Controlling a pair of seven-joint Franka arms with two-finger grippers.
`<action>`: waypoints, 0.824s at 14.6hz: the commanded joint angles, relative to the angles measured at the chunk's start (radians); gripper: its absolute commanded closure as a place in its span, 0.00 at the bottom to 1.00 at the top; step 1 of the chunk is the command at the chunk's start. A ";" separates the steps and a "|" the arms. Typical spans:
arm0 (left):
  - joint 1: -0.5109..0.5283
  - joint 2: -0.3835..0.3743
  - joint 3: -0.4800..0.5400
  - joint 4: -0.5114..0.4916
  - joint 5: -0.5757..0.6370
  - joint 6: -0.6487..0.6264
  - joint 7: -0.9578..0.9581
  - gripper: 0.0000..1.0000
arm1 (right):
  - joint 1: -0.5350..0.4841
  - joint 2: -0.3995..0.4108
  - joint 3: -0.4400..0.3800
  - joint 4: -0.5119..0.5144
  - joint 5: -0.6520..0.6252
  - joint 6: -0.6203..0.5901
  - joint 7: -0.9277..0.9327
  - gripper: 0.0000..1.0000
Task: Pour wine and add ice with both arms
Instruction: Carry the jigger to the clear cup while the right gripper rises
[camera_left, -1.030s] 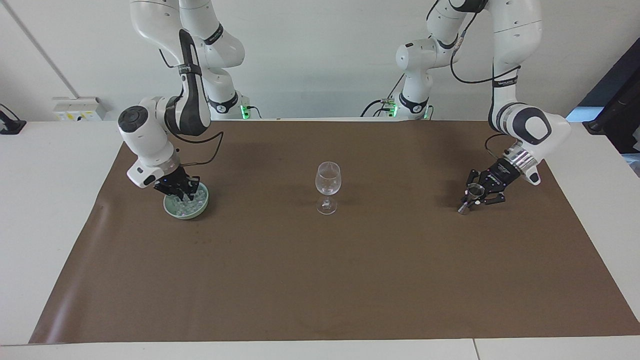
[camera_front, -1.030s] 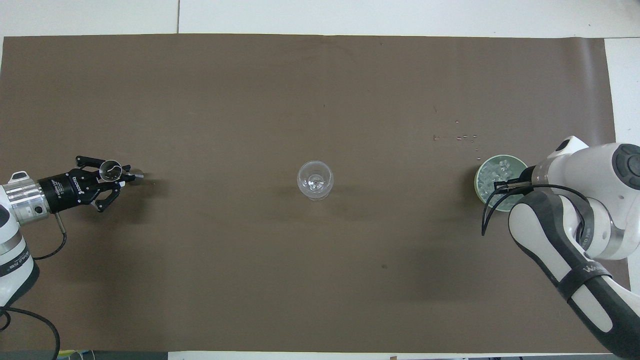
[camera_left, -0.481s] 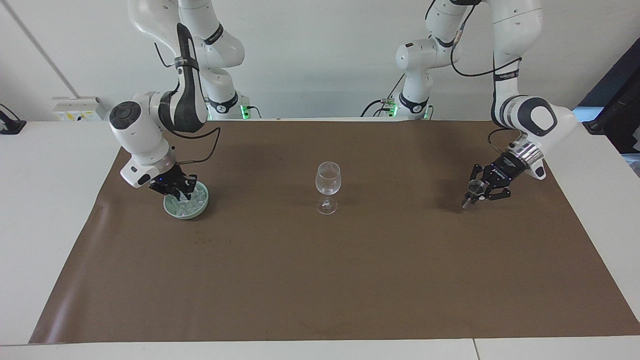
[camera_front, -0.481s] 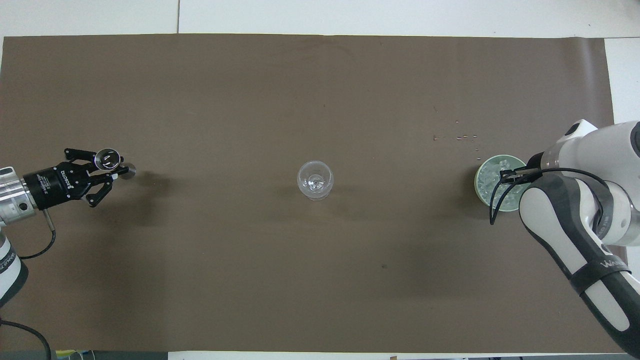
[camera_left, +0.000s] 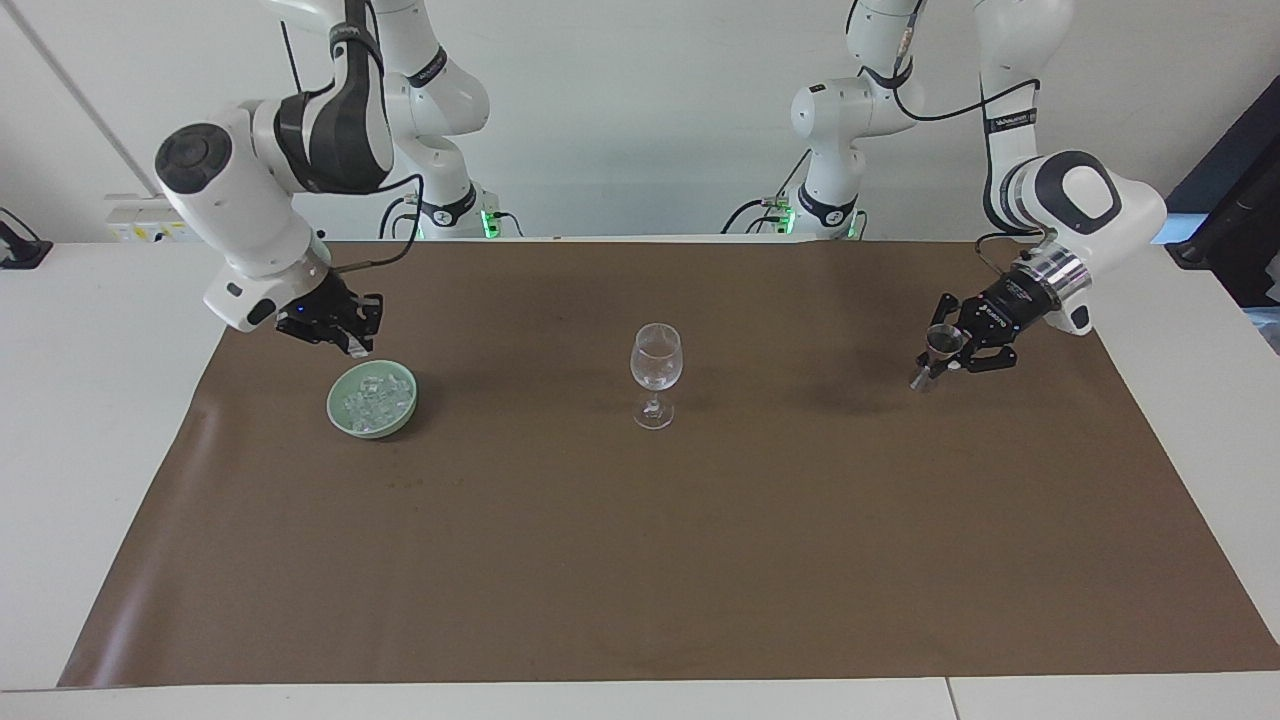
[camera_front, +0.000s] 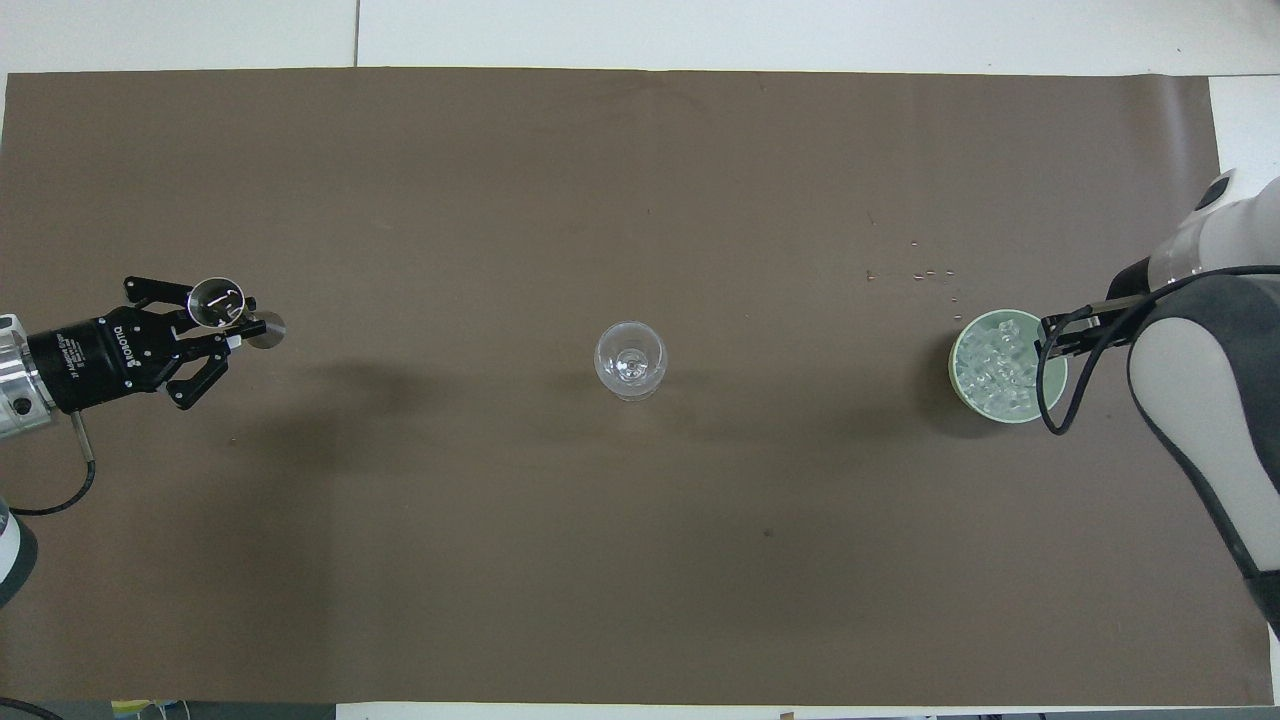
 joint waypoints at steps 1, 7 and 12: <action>-0.071 -0.087 0.011 -0.027 0.004 -0.004 -0.099 1.00 | -0.009 -0.005 0.010 0.140 0.016 -0.123 -0.014 0.85; -0.188 -0.141 -0.074 0.013 0.107 0.017 -0.357 1.00 | -0.011 0.015 0.010 0.207 0.016 -0.099 -0.013 1.00; -0.190 -0.101 -0.257 0.097 0.228 0.110 -0.489 1.00 | -0.017 0.035 0.010 0.254 0.014 -0.171 -0.014 1.00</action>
